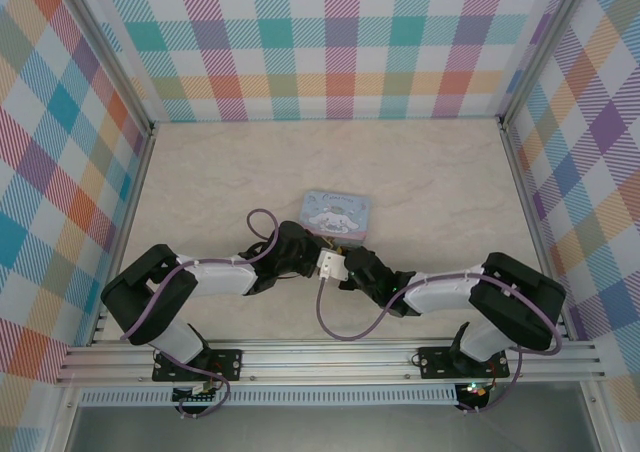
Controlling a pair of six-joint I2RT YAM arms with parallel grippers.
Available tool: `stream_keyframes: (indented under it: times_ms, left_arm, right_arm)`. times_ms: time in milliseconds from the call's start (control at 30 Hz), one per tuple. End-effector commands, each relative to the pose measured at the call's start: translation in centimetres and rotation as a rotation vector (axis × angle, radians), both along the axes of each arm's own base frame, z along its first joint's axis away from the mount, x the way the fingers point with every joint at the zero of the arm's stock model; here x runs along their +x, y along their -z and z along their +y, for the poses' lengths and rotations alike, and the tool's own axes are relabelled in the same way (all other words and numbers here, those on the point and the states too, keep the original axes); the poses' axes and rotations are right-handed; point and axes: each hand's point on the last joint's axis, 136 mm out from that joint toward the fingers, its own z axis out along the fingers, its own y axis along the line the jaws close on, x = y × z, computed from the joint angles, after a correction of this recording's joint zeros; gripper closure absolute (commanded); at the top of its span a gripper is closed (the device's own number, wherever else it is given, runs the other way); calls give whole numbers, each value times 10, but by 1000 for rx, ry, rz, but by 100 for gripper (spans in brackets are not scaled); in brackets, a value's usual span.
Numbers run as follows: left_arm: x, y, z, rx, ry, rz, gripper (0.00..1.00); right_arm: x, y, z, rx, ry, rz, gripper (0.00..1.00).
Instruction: Unlock a padlock with a key
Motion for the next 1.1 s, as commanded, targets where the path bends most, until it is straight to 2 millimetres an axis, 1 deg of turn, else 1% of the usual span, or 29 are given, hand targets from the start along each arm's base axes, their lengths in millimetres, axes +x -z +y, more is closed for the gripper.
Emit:
stream_keyframes:
  times_ms: [0,100,233,367,633,733,867,1067]
  left_arm:
    - [3,-29,-13,-75,22,-37,100]
    - [4,-29,-14,-81,24,-38,100]
    - [4,-29,-15,-84,26,-35,100]
    - [5,-29,-15,-92,20,-35,100]
    - [5,-28,-15,-95,18,-30,100]
    - [4,-26,-16,-93,20,-28,100]
    - [4,-25,-14,-90,14,-27,100]
    - [2,-22,-12,-83,11,-23,100]
  right_arm:
    - [11,-9,7,25,7,-27,82]
    - [14,-11,8,32,16,-30,84]
    - [20,-21,10,83,52,-21,91]
    - [24,-29,12,183,121,41,100]
    - [22,-28,10,356,234,151,100]
    - [20,-31,12,424,257,194,100]
    - [13,-34,19,515,268,287,100]
    - [6,-25,15,525,285,336,100]
